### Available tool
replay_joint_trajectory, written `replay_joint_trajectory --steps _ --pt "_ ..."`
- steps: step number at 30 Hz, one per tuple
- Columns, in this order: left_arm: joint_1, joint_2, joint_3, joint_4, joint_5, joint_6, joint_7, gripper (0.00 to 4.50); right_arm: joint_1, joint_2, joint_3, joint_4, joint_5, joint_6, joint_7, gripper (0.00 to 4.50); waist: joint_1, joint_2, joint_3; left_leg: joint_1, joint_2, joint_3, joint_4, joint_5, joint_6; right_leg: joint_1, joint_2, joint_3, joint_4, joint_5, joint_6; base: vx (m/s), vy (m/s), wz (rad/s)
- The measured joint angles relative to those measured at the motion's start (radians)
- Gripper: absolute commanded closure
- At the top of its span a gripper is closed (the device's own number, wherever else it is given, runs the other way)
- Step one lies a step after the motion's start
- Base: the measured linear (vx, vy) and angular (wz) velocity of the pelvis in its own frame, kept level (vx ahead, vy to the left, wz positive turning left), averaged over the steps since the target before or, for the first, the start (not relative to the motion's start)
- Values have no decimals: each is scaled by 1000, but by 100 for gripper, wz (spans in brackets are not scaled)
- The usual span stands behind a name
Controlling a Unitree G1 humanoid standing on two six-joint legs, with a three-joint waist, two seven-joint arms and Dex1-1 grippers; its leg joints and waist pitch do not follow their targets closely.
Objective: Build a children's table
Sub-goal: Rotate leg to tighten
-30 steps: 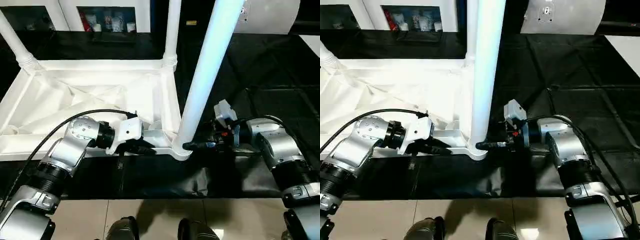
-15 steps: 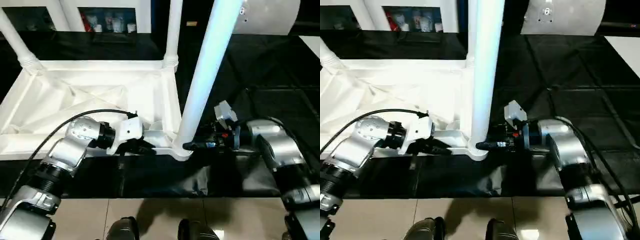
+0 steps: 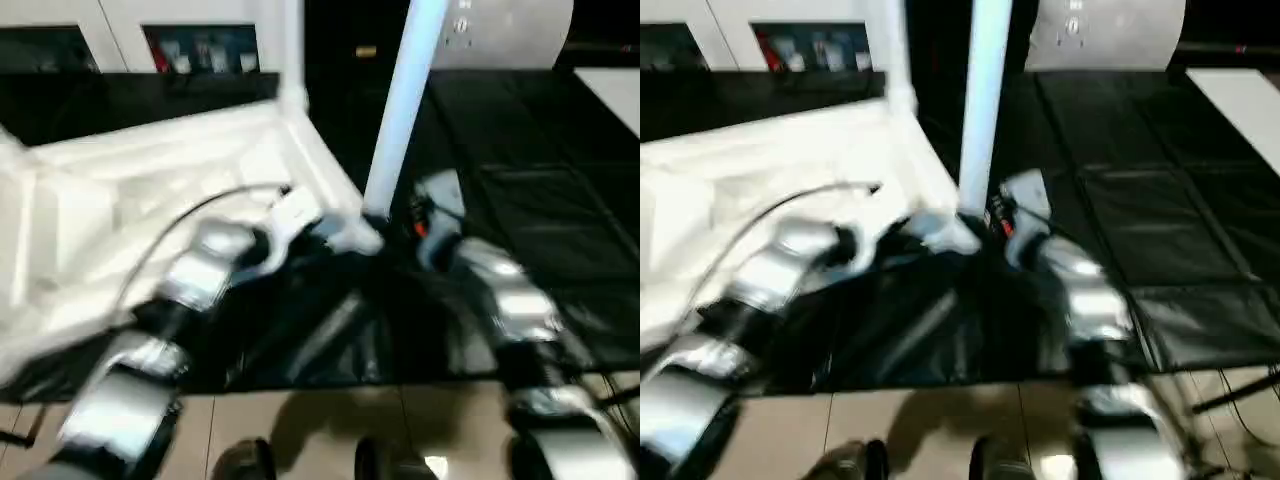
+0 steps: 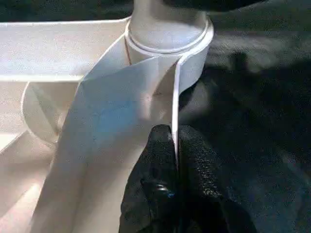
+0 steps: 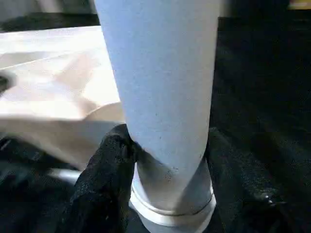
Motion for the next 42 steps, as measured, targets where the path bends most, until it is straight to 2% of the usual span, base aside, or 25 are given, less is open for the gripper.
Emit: replay_joint_trajectory --steps 5,7,13,19,22,25,28,30,36,37,42 --pt "-55 -71 13 74 18 13 130 450 -63 101 -48 61 -35 -16 -248 261 0 0 0 -2 -2 0 -4 0 1 -2 -1 0 -2 2 -1 0 0 0" --pt "-63 -84 13 81 22 13 145 450 -63 117 -64 65 -33 -35 -281 206 1 0 0 -2 -2 0 -8 2 5 -2 0 0 -4 1 -1 0 0 0" --pt "-64 -79 8 82 30 -12 140 450 -54 118 -69 65 -21 -70 -259 143 2 0 0 -3 -2 0 -13 3 6 -3 0 -2 -10 2 0 0 0 0" --pt "-33 -19 4 61 31 -73 76 450 -9 -2 -3 55 -10 -123 -17 99 -1 1 0 -2 -1 0 -15 3 6 -2 1 -2 -11 3 2 0 0 0" --pt "-5 18 1 29 30 -106 18 450 10 -64 16 40 14 -139 113 68 0 1 0 -2 1 0 -16 3 6 -2 1 -3 -11 3 2 0 0 0" --pt "24 59 -4 -2 22 -143 -60 450 10 -134 29 28 34 -149 241 59 1 1 0 -2 1 0 -16 3 6 -2 2 -4 -12 3 2 0 0 0" --pt "65 115 -20 -49 -2 -204 -175 450 11 -240 61 1 59 -155 425 59 4 1 0 -2 1 0 -16 3 6 -2 1 -4 -12 3 2 0 0 0" --pt "81 148 -30 -60 -13 -251 -239 450 17 -273 73 -4 68 -155 515 59 7 1 0 -2 2 0 -16 3 6 -2 1 -5 -12 3 2 0 0 0" --pt "111 201 -44 -101 -41 -292 -385 450 40 -302 128 -7 110 -157 718 59 19 1 0 -3 2 1 -15 3 6 -2 1 -5 -12 3 2 0 0 0" --pt "114 206 -47 -107 -44 -295 -403 450 40 -307 131 -7 117 -157 738 76 22 1 0 -3 2 1 -15 3 6 -2 1 -5 -13 3 2 0 0 0" --pt "135 237 -54 -132 -69 -315 -484 450 37 -330 161 -6 140 -148 844 104 26 1 0 -3 2 1 -16 3 6 -2 1 -5 -13 3 2 0 0 0"
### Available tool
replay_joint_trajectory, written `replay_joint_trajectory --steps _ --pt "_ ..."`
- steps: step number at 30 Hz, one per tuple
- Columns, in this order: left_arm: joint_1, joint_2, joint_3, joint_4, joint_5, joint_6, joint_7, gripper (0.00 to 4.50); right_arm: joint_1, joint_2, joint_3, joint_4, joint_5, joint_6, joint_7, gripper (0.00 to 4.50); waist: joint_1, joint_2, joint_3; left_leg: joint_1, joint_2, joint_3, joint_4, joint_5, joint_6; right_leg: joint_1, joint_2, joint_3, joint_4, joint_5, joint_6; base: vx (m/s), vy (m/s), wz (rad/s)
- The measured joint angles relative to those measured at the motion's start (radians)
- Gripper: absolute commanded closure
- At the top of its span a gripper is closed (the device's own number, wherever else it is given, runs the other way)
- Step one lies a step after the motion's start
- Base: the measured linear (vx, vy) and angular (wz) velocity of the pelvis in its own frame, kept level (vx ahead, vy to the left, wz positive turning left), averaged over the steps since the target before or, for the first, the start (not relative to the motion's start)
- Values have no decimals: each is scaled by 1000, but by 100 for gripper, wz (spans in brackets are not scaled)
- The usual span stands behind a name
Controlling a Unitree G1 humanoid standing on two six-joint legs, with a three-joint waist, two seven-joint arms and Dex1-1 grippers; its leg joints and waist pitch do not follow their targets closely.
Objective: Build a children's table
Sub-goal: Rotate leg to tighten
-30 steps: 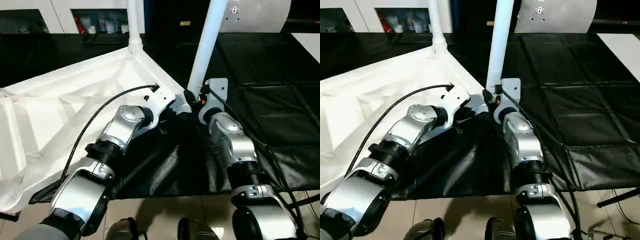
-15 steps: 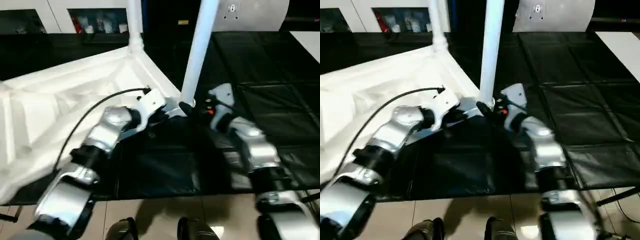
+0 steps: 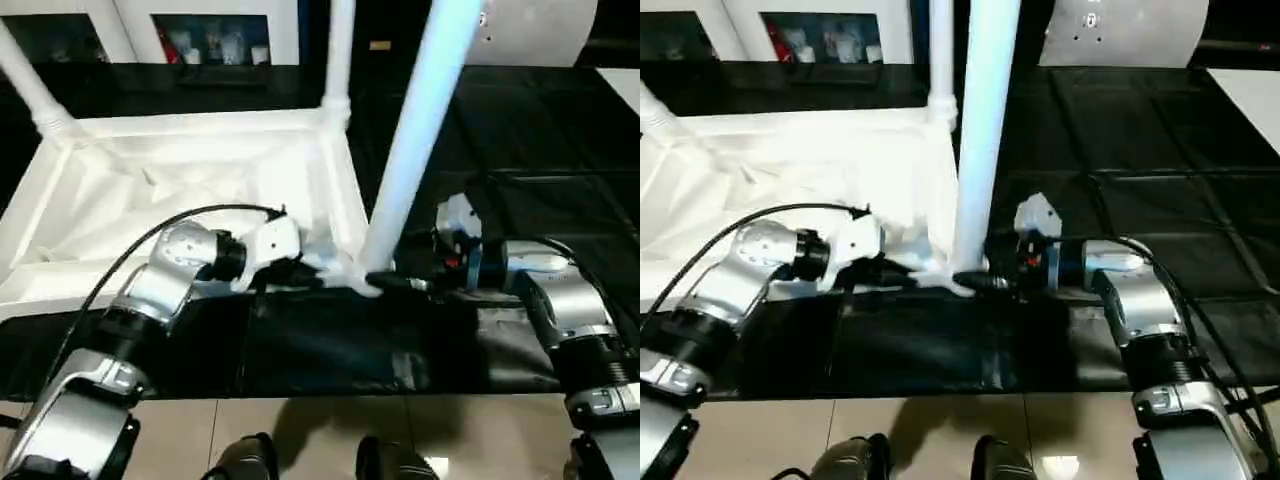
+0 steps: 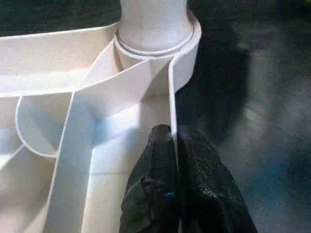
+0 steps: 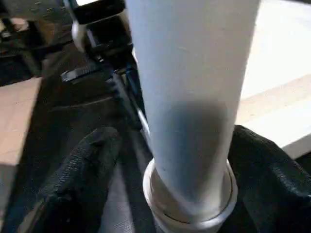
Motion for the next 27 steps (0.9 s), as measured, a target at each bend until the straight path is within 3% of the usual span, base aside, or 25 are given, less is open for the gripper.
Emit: replay_joint_trajectory --steps 16,24,27 --pt "24 16 -6 -38 -20 -1 -77 450 -30 -1 31 18 5 28 91 244 6 0 0 -1 0 0 1 0 0 0 0 0 0 0 0 0 0 0" --pt "24 3 -6 -38 -19 4 -71 450 -22 -2 27 6 5 38 86 254 9 0 0 -1 0 0 1 0 0 0 0 0 0 0 0 0 0 0" --pt "4 -21 -6 -18 -5 39 -31 450 14 12 -1 -36 5 77 13 254 14 0 0 0 0 1 2 0 0 1 0 1 1 0 0 0 0 0"
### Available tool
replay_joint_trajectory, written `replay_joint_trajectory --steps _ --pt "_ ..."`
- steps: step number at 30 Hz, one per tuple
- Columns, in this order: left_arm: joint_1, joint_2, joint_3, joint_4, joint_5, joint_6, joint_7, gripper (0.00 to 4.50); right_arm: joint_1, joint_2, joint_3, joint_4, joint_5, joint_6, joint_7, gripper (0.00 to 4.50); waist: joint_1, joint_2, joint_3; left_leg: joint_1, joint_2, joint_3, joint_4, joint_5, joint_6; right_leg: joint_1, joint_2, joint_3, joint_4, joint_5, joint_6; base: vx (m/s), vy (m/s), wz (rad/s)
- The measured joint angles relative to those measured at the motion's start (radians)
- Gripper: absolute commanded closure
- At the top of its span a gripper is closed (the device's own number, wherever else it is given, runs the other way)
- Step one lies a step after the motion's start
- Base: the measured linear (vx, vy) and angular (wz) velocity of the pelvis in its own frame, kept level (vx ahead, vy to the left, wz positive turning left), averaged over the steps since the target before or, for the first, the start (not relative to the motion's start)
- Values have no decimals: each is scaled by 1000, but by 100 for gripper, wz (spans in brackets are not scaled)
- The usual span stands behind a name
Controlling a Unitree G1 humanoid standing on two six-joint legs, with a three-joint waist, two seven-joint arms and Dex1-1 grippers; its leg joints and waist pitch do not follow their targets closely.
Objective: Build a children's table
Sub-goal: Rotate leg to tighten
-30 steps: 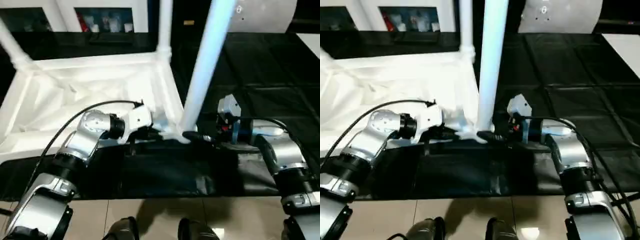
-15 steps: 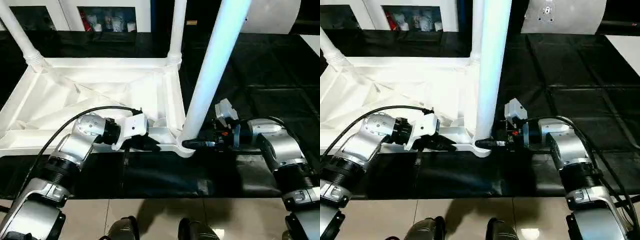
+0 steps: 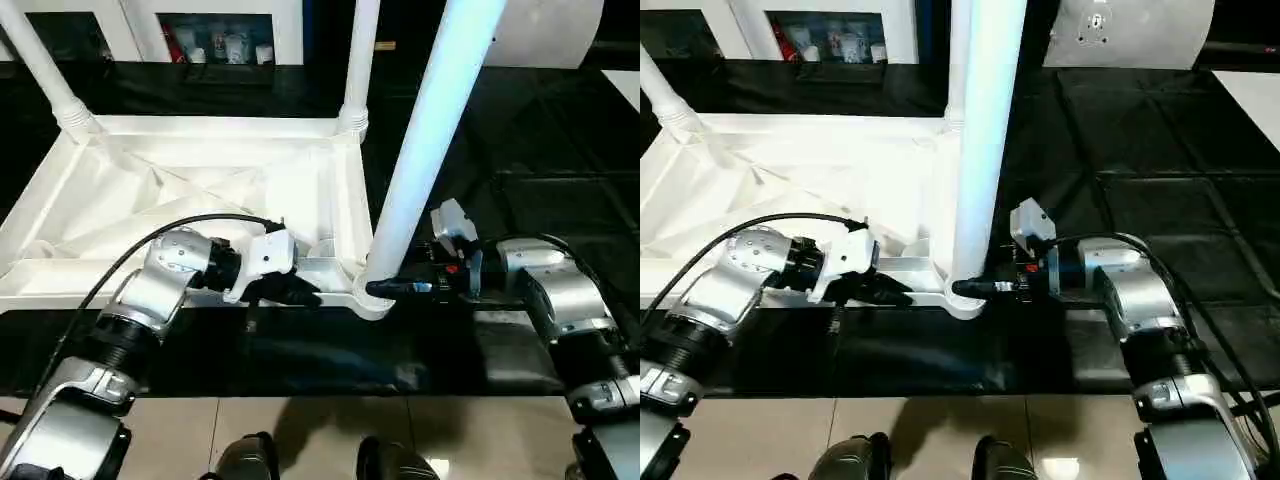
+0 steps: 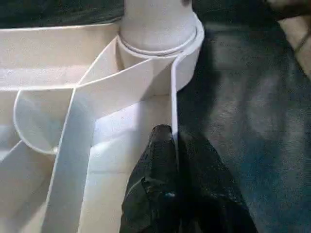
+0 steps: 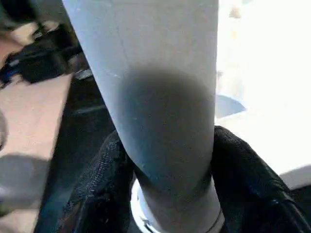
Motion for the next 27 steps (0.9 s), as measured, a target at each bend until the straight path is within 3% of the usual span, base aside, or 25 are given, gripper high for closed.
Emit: replay_joint_trajectory --steps 5,10,16,20,21,27 --pt "-33 -37 13 38 9 81 82 450 31 59 -46 -51 -15 56 -204 254 -17 0 0 3 0 1 1 -1 -2 2 0 2 0 1 -1 0 0 0" --pt "-99 -107 46 130 40 151 236 450 22 197 -107 -63 -81 91 -534 255 -36 1 -1 5 0 1 1 -1 -6 3 0 2 1 2 0 0 0 0" --pt "-198 -216 64 275 75 182 447 450 -44 352 -165 -38 -167 147 -942 255 -39 1 -1 4 -2 1 1 0 -6 3 0 4 -2 2 2 0 0 0" --pt "-233 -261 66 325 85 184 538 450 -93 405 -183 -8 -203 174 -1112 255 -39 1 -1 3 -4 1 0 -1 -5 3 -2 6 -3 3 0 0 0 0" --pt "-234 -266 69 325 86 184 545 450 -94 420 -199 -9 -200 174 -1129 201 -39 1 -1 3 -5 1 -2 -1 -5 3 -2 6 -3 3 0 0 0 0" --pt "-234 -268 70 325 92 167 541 450 -82 434 -212 -17 -183 149 -1137 152 -36 1 -1 2 -4 1 -4 2 -1 1 -2 5 -3 3 1 0 0 0"
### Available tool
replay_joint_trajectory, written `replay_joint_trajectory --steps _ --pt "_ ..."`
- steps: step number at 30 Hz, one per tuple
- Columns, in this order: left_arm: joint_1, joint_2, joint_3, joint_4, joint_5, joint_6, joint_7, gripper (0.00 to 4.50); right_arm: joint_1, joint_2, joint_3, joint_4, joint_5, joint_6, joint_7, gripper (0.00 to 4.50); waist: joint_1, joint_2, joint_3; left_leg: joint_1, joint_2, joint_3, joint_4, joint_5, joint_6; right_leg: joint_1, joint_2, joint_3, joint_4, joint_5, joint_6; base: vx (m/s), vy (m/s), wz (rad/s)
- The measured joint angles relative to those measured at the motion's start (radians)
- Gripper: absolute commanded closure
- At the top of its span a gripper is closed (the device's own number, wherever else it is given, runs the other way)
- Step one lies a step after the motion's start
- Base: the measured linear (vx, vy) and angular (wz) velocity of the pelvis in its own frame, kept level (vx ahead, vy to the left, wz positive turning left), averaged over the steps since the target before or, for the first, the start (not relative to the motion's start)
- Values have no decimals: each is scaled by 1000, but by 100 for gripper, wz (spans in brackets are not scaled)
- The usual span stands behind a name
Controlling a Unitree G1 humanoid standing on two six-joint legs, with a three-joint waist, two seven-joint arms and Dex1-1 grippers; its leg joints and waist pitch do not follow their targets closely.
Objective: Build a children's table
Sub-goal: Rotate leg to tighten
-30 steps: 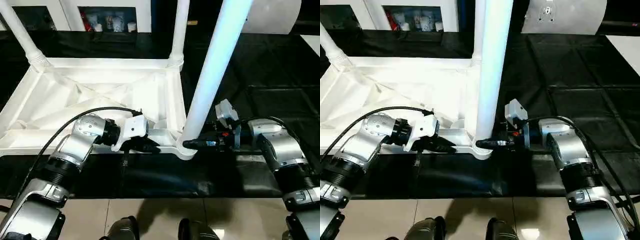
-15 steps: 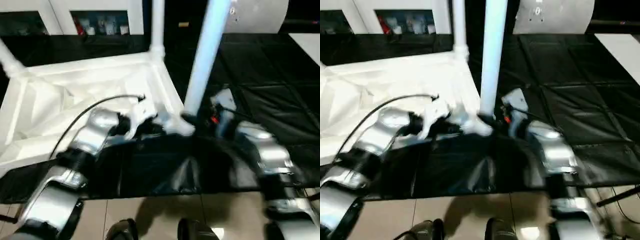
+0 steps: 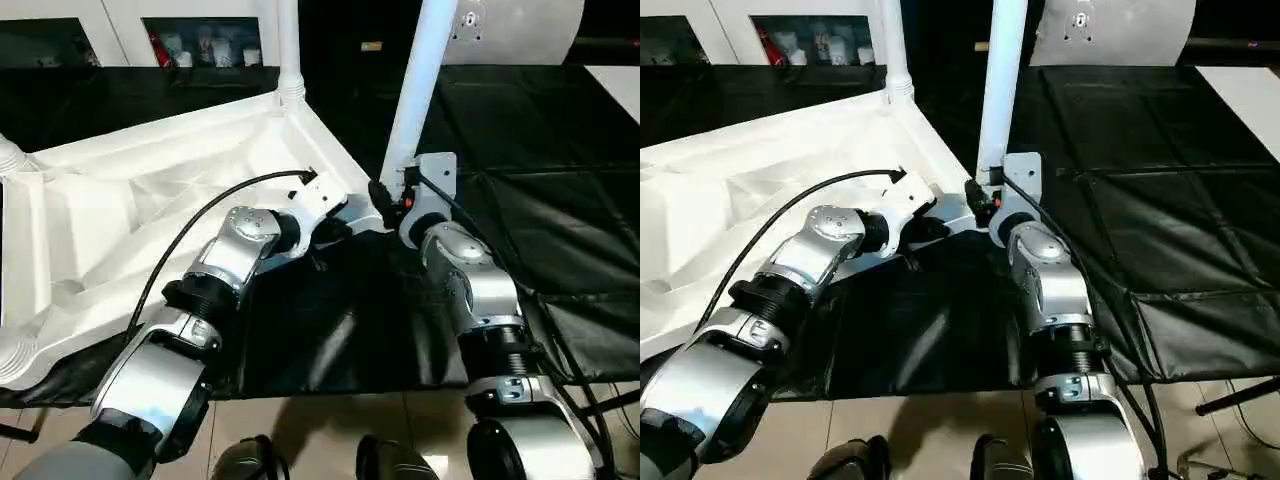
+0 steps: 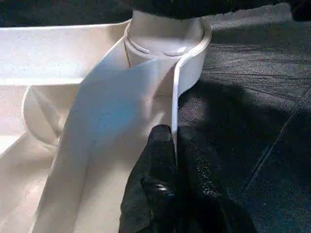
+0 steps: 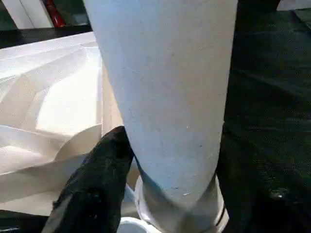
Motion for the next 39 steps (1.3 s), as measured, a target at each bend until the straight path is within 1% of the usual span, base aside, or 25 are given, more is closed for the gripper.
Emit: replay_joint_trajectory --steps 2,4,8,10,13,14,16,17,19,21,22,24,26,27,29,30,31,32,33,34,35,37,39 --pt "1 1 -1 2 4 -12 -2 450 7 -1 10 2 -7 -21 3 131 0 0 0 -1 0 0 0 0 0 -1 0 0 0 0 0 0 0 0" --pt "2 3 -3 2 4 -19 -10 450 14 -16 17 -4 -3 -24 29 112 0 0 0 -1 0 0 0 0 0 -1 0 0 -1 0 0 0 0 0" --pt "13 18 -9 -12 5 -43 -36 450 86 -59 18 -18 17 -34 99 77 1 0 0 -1 0 0 -3 0 0 -2 0 0 -2 -1 1 0 0 0" --pt "18 23 -10 -15 14 -62 -32 450 123 -97 14 -50 49 -35 153 51 3 0 0 -2 0 0 -4 0 1 -2 0 -1 -2 -1 1 0 0 0" --pt "42 28 -8 -42 18 -80 -30 450 177 -169 -30 -141 119 -26 248 43 3 1 0 -1 1 0 -4 0 1 -2 0 -1 -2 -1 2 0 0 0" --pt "46 33 -5 -47 15 -81 -35 450 188 -188 -45 -162 134 -24 268 29 2 1 0 -1 1 0 -4 0 1 -2 1 -1 -2 -1 2 0 0 0" --pt "73 36 21 -75 -9 -84 -46 395 217 -234 -68 -211 170 -20 330 14 -2 1 0 0 1 0 -5 0 1 -2 1 -1 -2 -1 2 0 0 0" --pt "94 36 45 -96 -45 -105 -57 395 229 -246 -79 -230 185 -20 355 7 -2 0 1 -1 2 0 -5 0 1 -3 2 -2 -2 -2 3 0 0 0" --pt "114 24 64 -141 -100 -136 -90 382 236 -257 -90 -257 218 -13 392 0 1 -2 2 -3 3 0 -4 1 1 -4 2 -4 -2 -2 3 0 0 0" --pt "121 12 73 -196 -122 -148 -88 354 238 -263 -77 -302 259 11 446 0 0 -2 2 -5 3 0 -4 1 1 -5 2 -4 -2 -2 3 0 0 0" --pt "125 10 77 -239 -130 -148 -77 351 239 -266 -56 -339 283 16 480 0 -2 -2 2 -5 3 0 -4 0 1 -6 2 -4 -2 -2 3 0 0 0" --pt "146 20 90 -316 -136 -134 -56 349 239 -266 -31 -389 313 25 515 0 -6 -2 2 -5 4 0 -4 0 1 -6 2 -4 -2 -2 3 0 0 0" --pt "190 45 105 -400 -137 -99 -41 318 237 -259 -10 -426 336 34 532 0 -7 -2 2 -4 5 0 -4 0 1 -6 3 -4 -1 -2 3 0 0 0" --pt "217 59 110 -434 -138 -82 -41 312 237 -254 -1 -436 339 39 535 0 -6 -2 2 -4 5 0 -4 0 1 -6 3 -4 -1 -2 4 0 0 0" --pt "339 127 112 -589 -144 -6 -60 304 231 -223 30 -457 344 52 533 0 -15 -2 2 -4 6 0 -5 0 0 -8 4 -3 0 -3 5 0 0 0" --pt "390 160 112 -643 -148 30 -76 289 228 -213 45 -460 344 56 532 0 -14 -2 2 -5 6 0 -5 0 0 -9 4 -3 0 -3 5 0 0 0" --pt "449 200 113 -700 -157 67 -97 289 226 -203 60 -468 344 58 529 0 -12 -1 2 -7 6 0 -5 1 0 -11 4 -3 0 -3 5 0 0 0" --pt "500 234 124 -760 -167 104 -114 267 213 -191 74 -467 343 62 525 0 -10 -1 2 -10 6 1 -5 1 -1 -16 4 -3 1 -3 6 0 0 0" --pt "560 277 135 -832 -185 139 -134 267 198 -177 87 -467 343 67 523 0 -13 -2 2 -13 7 1 -5 1 -1 -19 5 -3 2 -3 5 0 0 0" --pt "620 320 149 -901 -205 183 -158 267 184 -171 99 -467 342 69 517 0 -9 -1 3 -14 6 1 -5 1 -1 -20 5 -3 1 -3 5 0 0 0" --pt "646 337 161 -937 -217 204 -170 267 178 -170 105 -466 340 69 514 0 -2 -1 3 -14 6 1 -5 1 -1 -20 5 -3 1 -3 5 0 0 0" --pt "699 376 188 -1024 -237 254 -184 267 151 -159 134 -444 327 69 514 0 4 -1 3 -15 6 1 -5 1 -2 -19 4 -3 1 -3 5 0 0 0" --pt "754 412 204 -1120 -253 311 -190 267 129 -147 180 -414 295 66 511 0 4 -1 3 -15 5 1 -5 -2 -6 -18 4 -1 0 -3 5 0 0 0"
